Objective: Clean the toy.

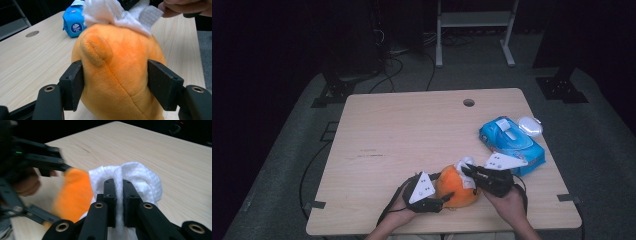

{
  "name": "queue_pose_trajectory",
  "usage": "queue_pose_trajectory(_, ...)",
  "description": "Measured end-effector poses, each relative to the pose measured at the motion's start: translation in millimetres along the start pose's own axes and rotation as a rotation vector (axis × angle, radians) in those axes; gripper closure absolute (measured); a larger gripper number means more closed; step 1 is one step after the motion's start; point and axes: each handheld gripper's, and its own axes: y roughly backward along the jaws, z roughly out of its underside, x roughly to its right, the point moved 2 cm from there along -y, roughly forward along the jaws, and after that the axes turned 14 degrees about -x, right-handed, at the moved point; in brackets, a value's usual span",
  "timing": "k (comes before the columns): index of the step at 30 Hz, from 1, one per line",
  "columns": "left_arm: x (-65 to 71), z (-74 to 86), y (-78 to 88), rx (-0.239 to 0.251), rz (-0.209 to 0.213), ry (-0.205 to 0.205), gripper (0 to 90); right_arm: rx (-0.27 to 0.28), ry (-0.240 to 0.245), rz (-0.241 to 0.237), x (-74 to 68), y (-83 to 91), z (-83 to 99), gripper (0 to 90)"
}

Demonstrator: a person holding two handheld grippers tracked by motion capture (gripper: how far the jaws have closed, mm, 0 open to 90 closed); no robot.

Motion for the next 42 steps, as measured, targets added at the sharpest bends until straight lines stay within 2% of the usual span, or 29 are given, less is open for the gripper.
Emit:
queue_pose_trajectory(2, -1.4, -1.3, 0.4, 0.006, 0.019, 0.015, 32.1, -0.005, -0.023, 0.0, 5.5, 2.7, 3.6, 82.4)
queue_pose_trajectory(3, -3.3, -2.4, 1.2, 0.005, 0.03, 0.034, 28.9, -0.005, -0.018, -0.001, 4.3, 2.7, 3.9, 82.3)
queue_pose_trajectory(4, -5.7, -3.1, 2.1, 0.009, 0.04, 0.06, 25.4, -0.005, -0.004, 0.001, 0.9, 1.7, 3.2, 82.3)
queue_pose_trajectory(5, -8.2, -3.2, 2.9, 0.017, 0.049, 0.084, 18.5, 0.006, 0.024, -0.019, -8.8, -1.0, 0.9, 82.2)
queue_pose_trajectory(7, -12.2, -2.6, 3.8, 0.024, 0.063, 0.121, 14.3, 0.013, 0.055, -0.05, -19.9, -4.0, -2.1, 82.1)
queue_pose_trajectory(8, -13.0, -2.5, 3.5, 0.027, 0.07, 0.134, 14.3, 0.013, 0.055, -0.05, -19.9, -4.0, -2.1, 82.1)
queue_pose_trajectory(9, -12.8, -2.0, 3.5, 0.024, 0.07, 0.129, 14.7, 0.007, 0.088, -0.059, -27.9, -6.5, -4.2, 82.0)
queue_pose_trajectory(10, -12.8, -2.0, 3.5, 0.024, 0.07, 0.129, 20.0, 0.007, 0.088, -0.059, -27.9, -6.5, -4.2, 82.0)
queue_pose_trajectory(11, -11.9, -1.3, 3.7, 0.023, 0.064, 0.113, 20.0, 0.006, 0.102, -0.048, -28.6, -7.0, -4.6, 82.0)
queue_pose_trajectory(13, -11.1, -1.5, 3.7, 0.017, 0.039, 0.094, 28.4, 0.005, 0.082, -0.048, -23.1, -5.2, -4.2, 82.2)
queue_pose_trajectory(15, -10.6, -1.0, 3.0, 0.009, 0.026, 0.087, 31.6, 0.007, 0.04, -0.044, -12.3, -2.7, -2.0, 82.2)
queue_pose_trajectory(18, -15.9, 4.3, 3.1, 0.004, 0.039, 0.111, 33.0, -0.003, -0.031, -0.019, 7.9, -0.9, 7.3, 82.3)
queue_pose_trajectory(21, -19.8, 8.5, 5.0, 0.004, 0.053, 0.128, 32.9, -0.012, -0.061, -0.012, 17.1, -0.5, 12.9, 82.3)
queue_pose_trajectory(23, -20.7, 7.4, 6.0, 0.004, 0.063, 0.136, 29.9, -0.011, -0.057, -0.017, 14.3, -1.5, 12.5, 82.2)
queue_pose_trajectory(25, -23.1, 5.1, 6.8, 0.019, 0.082, 0.175, 19.7, -0.001, -0.033, -0.017, 6.7, -2.0, 9.9, 82.2)
queue_pose_trajectory(27, -24.1, 4.0, 6.3, 0.042, 0.096, 0.219, 12.9, 0.014, -0.017, -0.038, -2.1, -1.4, 6.6, 82.1)
queue_pose_trajectory(29, -22.1, 4.1, 4.0, 0.028, 0.106, 0.207, 12.4, 0.024, 0.01, -0.054, -11.9, -1.6, 3.3, 82.1)
queue_pose_trajectory(30, -20.7, 4.8, 3.9, 0.021, 0.095, 0.183, 16.0, 0.021, 0.027, -0.047, -15.5, -1.9, 2.1, 82.0)
queue_pose_trajectory(31, -20.2, 4.8, 4.3, 0.017, 0.086, 0.175, 22.2, 0.018, 0.039, -0.039, -16.9, -2.1, 1.7, 82.1)
queue_pose_trajectory(32, -19.9, 4.5, 4.7, 0.015, 0.079, 0.17, 24.7, 0.015, 0.035, -0.036, -16.0, -2.1, 2.2, 82.1)
queue_pose_trajectory(33, -19.9, 4.6, 5.2, 0.013, 0.068, 0.164, 30.7, 0.012, 0.006, -0.039, -8.9, -2.3, 4.0, 82.2)
queue_pose_trajectory(34, -19.7, 4.7, 5.4, 0.01, 0.06, 0.162, 30.7, 0.012, 0.006, -0.039, -8.9, -2.3, 4.0, 82.2)
queue_pose_trajectory(36, -19.8, 4.9, 5.7, 0.012, 0.046, 0.165, 35.7, -0.001, -0.045, -0.029, 4.9, -4.5, 9.0, 82.2)
queue_pose_trajectory(38, -21.5, 5.0, 6.6, 0.017, 0.034, 0.178, 37.0, -0.007, -0.062, -0.022, 8.8, -5.0, 10.9, 82.2)
queue_pose_trajectory(39, -22.5, 5.1, 7.1, 0.023, 0.022, 0.181, 41.1, -0.011, -0.078, -0.018, 12.0, -5.1, 12.4, 82.2)
queue_pose_trajectory(41, -23.0, 4.3, 9.2, 0.03, -0.026, 0.154, 43.4, 0.003, -0.105, -0.033, 13.8, -4.1, 12.5, 82.0)
queue_pose_trajectory(42, -22.3, 3.1, 10.7, 0.032, -0.069, 0.136, 43.4, 0.003, -0.105, -0.033, 13.8, -4.1, 12.5, 82.0)
